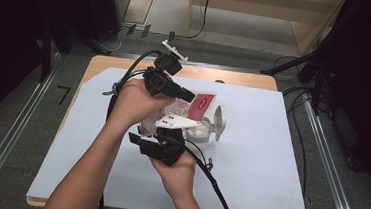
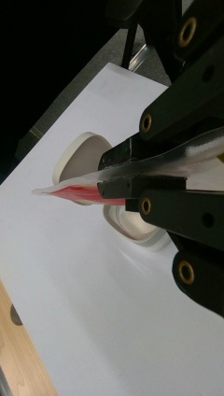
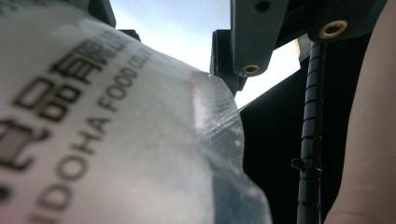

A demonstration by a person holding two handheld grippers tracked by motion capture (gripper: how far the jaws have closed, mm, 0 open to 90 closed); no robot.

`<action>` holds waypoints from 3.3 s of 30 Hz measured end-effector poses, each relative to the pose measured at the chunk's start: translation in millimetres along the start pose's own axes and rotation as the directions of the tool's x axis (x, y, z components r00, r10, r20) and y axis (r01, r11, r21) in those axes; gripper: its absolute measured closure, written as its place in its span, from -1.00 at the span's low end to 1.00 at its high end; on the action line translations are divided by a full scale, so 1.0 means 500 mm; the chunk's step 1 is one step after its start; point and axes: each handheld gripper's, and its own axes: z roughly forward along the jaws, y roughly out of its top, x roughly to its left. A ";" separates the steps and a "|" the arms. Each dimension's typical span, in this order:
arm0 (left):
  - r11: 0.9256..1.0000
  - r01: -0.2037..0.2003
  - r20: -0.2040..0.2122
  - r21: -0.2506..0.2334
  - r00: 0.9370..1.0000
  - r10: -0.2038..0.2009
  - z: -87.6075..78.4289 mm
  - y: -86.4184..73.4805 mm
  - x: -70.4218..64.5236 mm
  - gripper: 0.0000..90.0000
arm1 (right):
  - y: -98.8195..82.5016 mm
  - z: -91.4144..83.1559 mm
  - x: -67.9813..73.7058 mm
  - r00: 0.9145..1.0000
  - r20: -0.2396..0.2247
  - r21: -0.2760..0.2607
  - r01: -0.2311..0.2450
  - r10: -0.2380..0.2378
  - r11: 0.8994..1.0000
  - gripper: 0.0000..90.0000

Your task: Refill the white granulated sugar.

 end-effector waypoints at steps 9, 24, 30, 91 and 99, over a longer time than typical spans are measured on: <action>1.000 -0.010 -0.005 -0.002 1.000 0.010 0.000 0.001 -0.003 0.93 | -0.001 -0.001 0.001 1.000 0.014 -0.002 0.012 -0.012 1.000 0.41; 0.999 -0.037 0.009 -0.003 0.999 0.037 0.016 0.010 -0.016 0.93 | -0.007 -0.012 -0.006 0.999 0.051 -0.008 0.021 -0.020 1.000 0.41; 0.999 -0.039 0.006 0.000 0.999 0.039 0.019 0.013 -0.019 0.93 | -0.007 -0.016 -0.007 0.999 0.050 -0.017 0.009 -0.008 1.000 0.41; 0.999 -0.042 0.007 0.032 0.999 0.041 0.000 0.008 -0.011 0.93 | 0.002 -0.002 0.015 0.999 0.027 0.006 0.031 -0.031 1.000 0.39; 1.000 -0.024 0.017 0.007 1.000 0.023 -0.004 -0.009 -0.003 0.93 | -0.004 0.004 0.018 0.998 0.029 0.023 0.047 -0.048 0.999 0.39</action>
